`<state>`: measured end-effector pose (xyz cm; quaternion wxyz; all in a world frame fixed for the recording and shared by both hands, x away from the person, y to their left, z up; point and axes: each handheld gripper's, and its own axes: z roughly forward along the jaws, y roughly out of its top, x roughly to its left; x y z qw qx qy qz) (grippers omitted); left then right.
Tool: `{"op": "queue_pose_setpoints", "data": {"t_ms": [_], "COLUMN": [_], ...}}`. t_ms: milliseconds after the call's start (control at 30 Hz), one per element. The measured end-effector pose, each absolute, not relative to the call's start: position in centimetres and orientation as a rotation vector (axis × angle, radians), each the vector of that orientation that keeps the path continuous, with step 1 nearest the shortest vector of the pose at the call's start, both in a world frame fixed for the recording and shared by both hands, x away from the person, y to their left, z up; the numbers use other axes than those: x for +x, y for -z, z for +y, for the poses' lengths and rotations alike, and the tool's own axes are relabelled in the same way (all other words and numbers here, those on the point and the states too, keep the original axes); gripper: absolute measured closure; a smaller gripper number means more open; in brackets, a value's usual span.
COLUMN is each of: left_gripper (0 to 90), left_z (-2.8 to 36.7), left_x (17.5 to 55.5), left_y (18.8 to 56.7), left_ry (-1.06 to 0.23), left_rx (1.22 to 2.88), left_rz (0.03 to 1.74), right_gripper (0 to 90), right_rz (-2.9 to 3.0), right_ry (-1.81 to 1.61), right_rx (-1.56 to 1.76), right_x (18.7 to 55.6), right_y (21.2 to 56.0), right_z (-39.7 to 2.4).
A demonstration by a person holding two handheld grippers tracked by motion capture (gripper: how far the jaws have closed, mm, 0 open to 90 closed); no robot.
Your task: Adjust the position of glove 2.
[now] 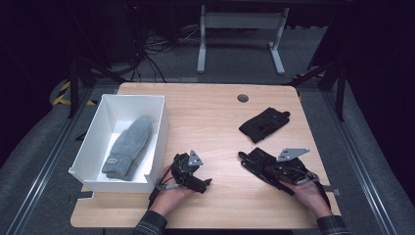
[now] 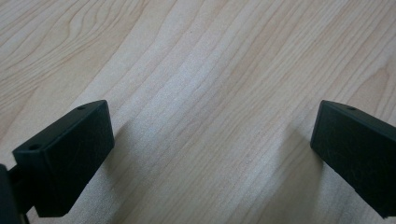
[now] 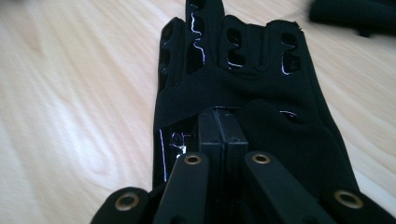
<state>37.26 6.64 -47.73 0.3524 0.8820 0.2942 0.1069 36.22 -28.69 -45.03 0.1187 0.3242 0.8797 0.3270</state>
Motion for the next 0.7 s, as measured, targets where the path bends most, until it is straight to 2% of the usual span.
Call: {"op": "queue_pose_setpoints", "data": {"t_ms": [200, 433, 700], "left_gripper": [0.0, 0.0, 0.0], "left_z": [6.7, 6.8, 6.8], "left_x": [37.2, 37.1, 37.1], "left_y": [47.7, 47.8, 47.8], "left_ry": [-0.276, -0.277, -0.276], "left_rx": [2.282, 2.28, 2.281], "left_rz": [0.763, 0.761, 0.759], "right_gripper": [90.0, 90.0, 90.0], "right_rz": [2.557, 2.477, 2.538], "right_ry": [-1.005, -1.001, -0.908], "right_rx": [0.912, 1.018, 0.993], "right_x": [35.8, 34.2, 32.9], "right_y": [44.3, 43.4, 44.2], "right_z": [-28.6, -33.8, -34.1]}}
